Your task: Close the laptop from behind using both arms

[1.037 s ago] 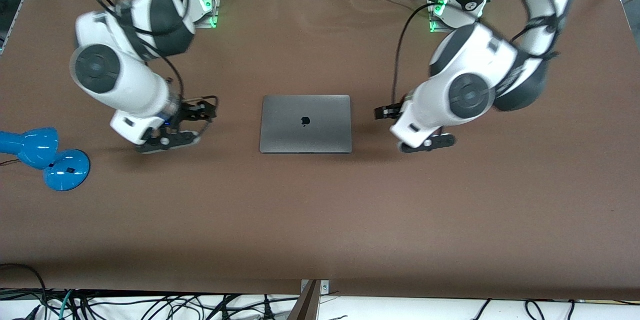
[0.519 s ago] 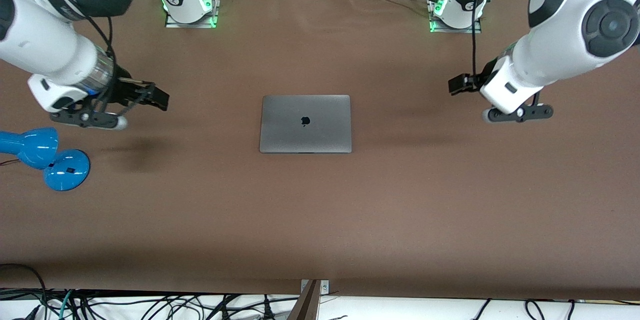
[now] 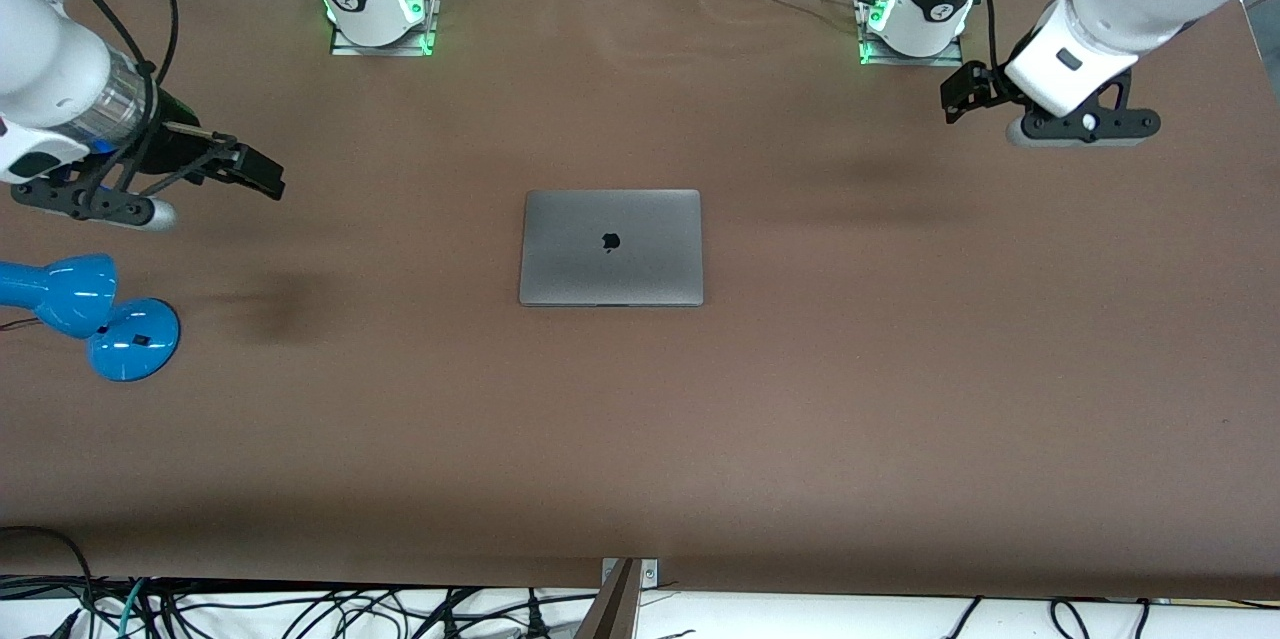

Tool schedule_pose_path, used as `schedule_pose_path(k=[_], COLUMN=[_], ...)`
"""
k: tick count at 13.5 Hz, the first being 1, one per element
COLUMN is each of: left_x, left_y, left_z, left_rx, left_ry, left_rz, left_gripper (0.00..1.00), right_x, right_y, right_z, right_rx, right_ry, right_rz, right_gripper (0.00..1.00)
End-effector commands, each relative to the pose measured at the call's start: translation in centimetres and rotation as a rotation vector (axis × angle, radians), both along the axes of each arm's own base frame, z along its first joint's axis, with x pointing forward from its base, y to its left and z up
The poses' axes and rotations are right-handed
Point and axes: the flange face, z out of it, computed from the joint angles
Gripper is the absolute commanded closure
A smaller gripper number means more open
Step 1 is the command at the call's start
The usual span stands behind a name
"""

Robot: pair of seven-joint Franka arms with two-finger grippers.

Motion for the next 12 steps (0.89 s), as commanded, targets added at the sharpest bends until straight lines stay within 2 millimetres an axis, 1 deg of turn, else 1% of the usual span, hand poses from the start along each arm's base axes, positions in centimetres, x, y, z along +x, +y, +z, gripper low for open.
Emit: schedule_pose_path(k=[1,2,4,5,7,8,9,11,12], left_x=[-1.0,-0.7,-0.4,0.0,0.6,0.8,1.0,1.1,2.2], left_y=[2.7,3.4,3.8,4.2,4.1,4.3,4.4,3.6,3.7], left_z=[1.2,1.5,2.3,2.4,2.7,2.6,2.3,2.3,2.0], left_rx=[-0.024,-0.036,-0.035,-0.009,0.041,0.045,0.045,0.043,0.039], left_ry=[-0.052,-0.050,-0.056,-0.048,-0.033,-0.027,-0.020,-0.021,-0.017], left_rz=[-0.071,-0.071,-0.072,-0.069,-0.106,-0.116,-0.113,-0.116,-0.111], left_gripper=[0.00,0.00,0.00,0.00,0.00,0.00,0.00,0.00,0.00], right_x=[-1.4,-1.6,-1.9,-2.0,-2.5,-2.9,-3.3,-4.0,-4.4], right_y=[-1.4,-1.9,-2.9,-3.3,-3.5,-3.5,-3.5,-3.4,-3.4], right_z=[0.6,0.9,1.2,1.3,1.5,1.9,1.9,2.2,2.1], right_rx=[-0.023,-0.025,-0.024,-0.023,-0.024,-0.024,-0.025,-0.026,-0.027], right_ry=[0.015,0.021,0.025,0.032,0.050,0.052,0.053,0.052,0.055], right_rz=[-0.026,-0.034,-0.034,-0.024,-0.013,-0.011,-0.011,-0.008,-0.008], right_gripper=[0.00,0.00,0.00,0.00,0.00,0.00,0.00,0.00,0.00])
